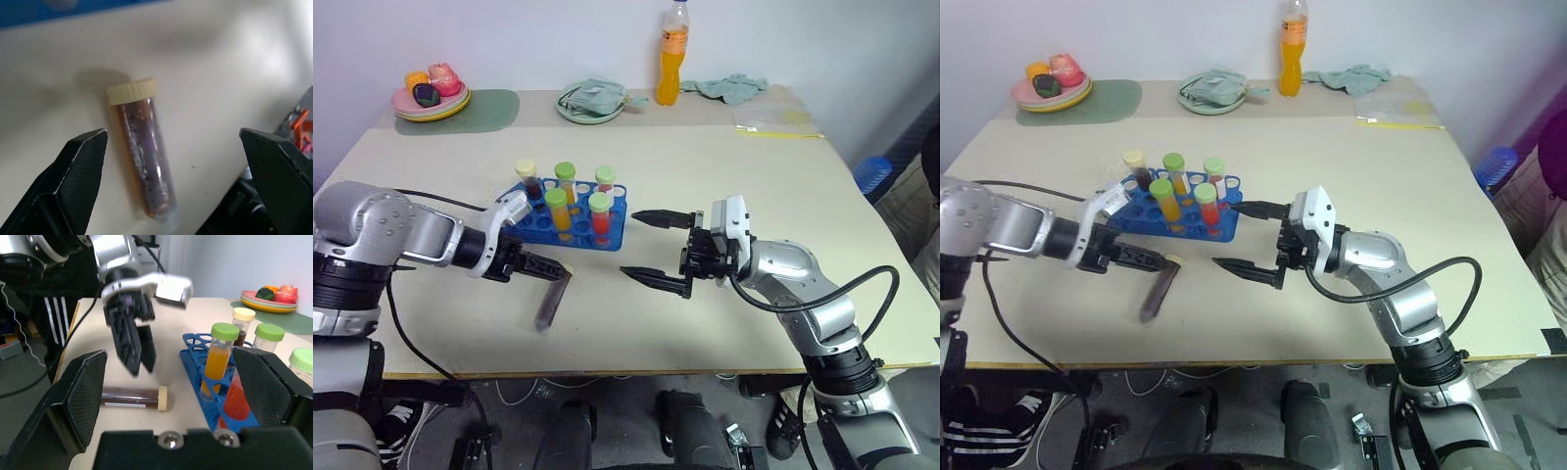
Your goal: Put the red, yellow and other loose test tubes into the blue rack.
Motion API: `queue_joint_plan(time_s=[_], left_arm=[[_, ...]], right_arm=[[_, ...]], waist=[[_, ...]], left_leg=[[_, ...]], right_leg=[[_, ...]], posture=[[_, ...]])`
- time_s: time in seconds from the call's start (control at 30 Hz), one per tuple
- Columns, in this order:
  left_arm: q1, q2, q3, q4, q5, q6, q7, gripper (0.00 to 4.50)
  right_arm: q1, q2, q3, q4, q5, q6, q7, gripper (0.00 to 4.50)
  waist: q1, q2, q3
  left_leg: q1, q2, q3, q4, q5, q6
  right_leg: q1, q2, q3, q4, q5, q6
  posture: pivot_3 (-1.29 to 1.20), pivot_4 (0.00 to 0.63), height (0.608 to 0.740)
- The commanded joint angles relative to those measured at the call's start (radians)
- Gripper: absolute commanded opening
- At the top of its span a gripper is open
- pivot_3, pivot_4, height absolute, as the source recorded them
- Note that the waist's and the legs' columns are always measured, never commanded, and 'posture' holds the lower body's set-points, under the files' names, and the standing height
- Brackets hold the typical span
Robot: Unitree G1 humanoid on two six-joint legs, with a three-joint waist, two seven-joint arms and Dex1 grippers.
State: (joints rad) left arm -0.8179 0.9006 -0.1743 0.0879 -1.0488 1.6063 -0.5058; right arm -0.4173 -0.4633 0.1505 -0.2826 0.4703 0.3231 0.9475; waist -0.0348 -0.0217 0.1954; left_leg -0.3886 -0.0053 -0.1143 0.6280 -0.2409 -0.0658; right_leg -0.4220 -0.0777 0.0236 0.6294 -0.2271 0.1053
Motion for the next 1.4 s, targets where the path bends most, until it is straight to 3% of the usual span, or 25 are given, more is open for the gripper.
queue_joint_plan(time_s=[0.03, 0.37, 0.5, 0.63, 0.67, 0.87, 0.97, 1.13, 1.23, 1.3, 1.4], left_arm=[[-0.003, -0.032, -0.007, -0.004, -0.066, 0.008, 0.076, 4.44], [0.089, -0.028, -0.057, -0.033, -0.242, 0.008, 0.227, 4.44], [0.091, -0.034, -0.058, -0.008, -0.246, 0.008, 0.263, 2.79], [0.102, -0.018, -0.086, 0.009, -0.319, 0.008, 0.289, 0.86], [0.105, -0.017, -0.087, 0.005, -0.331, 0.008, 0.294, 0.76], [0.095, -0.008, -0.047, 0.009, -0.345, 0.008, 0.338, 0.76], [0.102, -0.02, 0.081, -0.018, -0.286, -0.002, 0.368, 0.76], [0.27, 0.077, 0.288, -0.191, -0.331, -0.001, 0.407, 0.76], [0.463, 0.121, 0.414, -0.439, -0.274, -0.128, 0.304, 0.76], [0.598, 0.076, 0.565, -0.537, -0.257, -0.244, 0.236, 0.76], [0.765, 0.031, 0.648, -0.625, -0.006, -0.578, 0.073, 0.76]], right_arm=[[0.022, -0.004, -0.015, -0.046, -0.003, -0.022, -0.006, 4.5], [0.026, 0.014, -0.008, -0.041, -0.019, -0.036, -0.019, 4.5], [0.02, 0.012, -0.017, -0.044, -0.019, -0.036, -0.022, 4.5], [0.015, 0.008, -0.028, -0.056, -0.014, -0.028, -0.032, 4.5], [0.014, 0.008, -0.029, -0.059, -0.014, -0.026, -0.035, 4.5], [0.012, 0.003, -0.032, -0.065, -0.011, -0.016, -0.043, 4.5], [0.015, 0.0, -0.034, -0.069, -0.011, -0.012, -0.044, 4.5], [0.032, -0.016, -0.047, -0.077, -0.004, -0.009, -0.035, 4.5], [0.034, -0.022, -0.048, -0.071, -0.002, -0.01, -0.031, 4.5], [0.031, -0.027, -0.053, -0.065, 0.003, -0.008, -0.026, 4.5], [0.019, -0.032, -0.051, -0.057, 0.007, -0.003, -0.012, 4.5]], waist=[[0.001, 0.0, 0.0], [-0.008, 0.0, 0.0], [-0.006, 0.0, 0.0], [-0.007, 0.0, 0.0], [-0.007, 0.0, 0.0], [-0.007, 0.0, 0.0], [-0.008, 0.0, 0.0], [-0.01, 0.0, 0.0], [-0.007, 0.0, 0.0], [0.0, 0.0, 0.0], [0.005, 0.0, -0.001]], left_leg=[[0.0, 0.0, 0.0, 0.0, 0.0, 0.0], [0.0, 0.0, 0.0, 0.0, 0.0, 0.0], [0.0, 0.0, 0.0, 0.0, 0.0, 0.0], [0.0, -0.001, 0.0, 0.001, 0.0, 0.0], [0.0, -0.001, 0.0, 0.0, 0.0, 0.0], [0.0, -0.001, 0.0, 0.0, 0.0, 0.0], [0.0, -0.001, 0.0, 0.0, 0.0, 0.0], [0.0, 0.0, 0.001, 0.0, 0.0, 0.0], [0.0, 0.0, 0.003, -0.001, 0.0, 0.0], [-0.001, 0.0, 0.003, -0.001, 0.0, -0.001], [-0.001, -0.001, 0.004, 0.0, 0.001, -0.002]], right_leg=[[0.0, 0.0, 0.0, 0.0, 0.0, 0.0], [-0.001, -0.001, 0.0, 0.001, -0.001, -0.001], [0.0, -0.001, 0.0, 0.0, -0.001, -0.002], [0.0, -0.001, 0.001, 0.0, -0.001, -0.002], [0.0, -0.001, 0.0, 0.0, -0.001, -0.002], [0.0, -0.001, 0.001, 0.0, -0.001, -0.002], [0.0, -0.001, 0.001, 0.0, -0.001, -0.002], [-0.001, -0.001, 0.001, 0.001, -0.001, -0.002], [-0.003, -0.002, 0.002, 0.0, -0.001, -0.002], [-0.003, -0.002, 0.002, -0.001, -0.001, -0.003], [-0.002, -0.003, 0.002, -0.002, -0.001, -0.005]], posture=[[0.0, 0.15, 0.74], [0.0, 0.15, 0.74], [0.0, 0.15, 0.74], [0.0, 0.15, 0.74], [0.0, 0.15, 0.74], [0.0, 0.15, 0.74], [0.0, 0.15, 0.74], [0.0, 0.15, 0.74], [0.0, 0.15, 0.74], [0.0, 0.15, 0.74], [0.0, 0.15, 0.74]])
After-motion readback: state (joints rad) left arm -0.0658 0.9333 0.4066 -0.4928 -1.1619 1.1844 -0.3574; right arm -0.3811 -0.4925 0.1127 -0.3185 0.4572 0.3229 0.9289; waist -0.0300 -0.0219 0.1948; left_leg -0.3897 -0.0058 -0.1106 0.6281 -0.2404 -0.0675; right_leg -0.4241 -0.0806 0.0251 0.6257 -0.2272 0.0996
